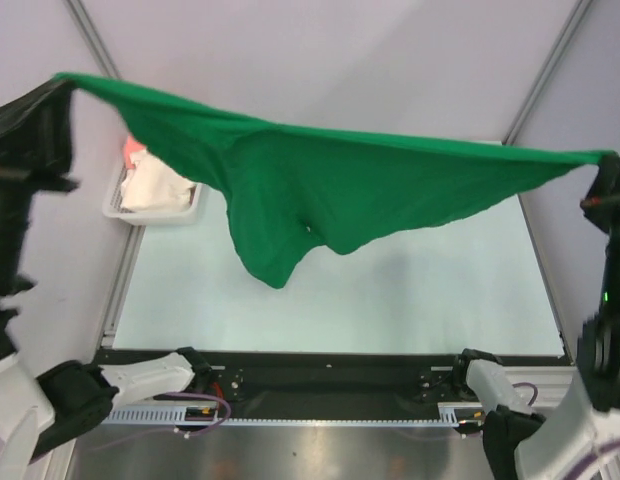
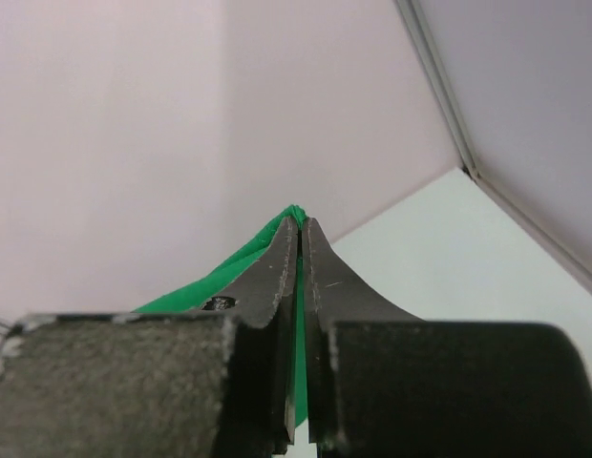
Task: Fold and stack the t-shirts
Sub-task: Flatten the tshirt out
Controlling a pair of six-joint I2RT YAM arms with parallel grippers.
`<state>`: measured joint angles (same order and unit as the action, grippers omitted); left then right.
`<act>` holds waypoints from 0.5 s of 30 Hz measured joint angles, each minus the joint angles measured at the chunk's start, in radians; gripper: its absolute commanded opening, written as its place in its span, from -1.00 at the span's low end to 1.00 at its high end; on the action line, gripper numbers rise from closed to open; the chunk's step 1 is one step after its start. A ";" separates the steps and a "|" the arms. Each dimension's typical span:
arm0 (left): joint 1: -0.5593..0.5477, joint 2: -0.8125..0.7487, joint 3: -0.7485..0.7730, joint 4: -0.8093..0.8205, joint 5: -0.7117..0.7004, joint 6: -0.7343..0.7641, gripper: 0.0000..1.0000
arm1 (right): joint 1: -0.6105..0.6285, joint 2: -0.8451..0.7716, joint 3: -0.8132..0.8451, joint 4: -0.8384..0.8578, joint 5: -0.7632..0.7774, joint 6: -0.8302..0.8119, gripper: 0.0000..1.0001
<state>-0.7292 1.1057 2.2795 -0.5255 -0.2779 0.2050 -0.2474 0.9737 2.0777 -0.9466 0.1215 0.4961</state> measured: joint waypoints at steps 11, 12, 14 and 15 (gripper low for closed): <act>-0.001 -0.100 -0.051 0.027 0.121 -0.069 -0.99 | -0.003 -0.150 -0.026 0.016 0.056 -0.024 -1.00; -0.001 -0.082 -0.069 0.039 0.116 -0.063 -0.99 | -0.003 -0.143 -0.061 0.027 0.060 -0.028 -1.00; -0.001 -0.035 -0.117 0.069 0.098 -0.043 -0.99 | -0.004 -0.115 -0.138 0.054 0.070 -0.038 -1.00; -0.001 -0.006 -0.157 0.098 0.086 -0.030 -0.99 | -0.004 -0.098 -0.175 0.068 0.075 -0.042 -1.00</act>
<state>-0.7300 1.0996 2.1223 -0.4278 -0.1921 0.1753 -0.2512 0.8757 1.9022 -0.8783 0.1963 0.4545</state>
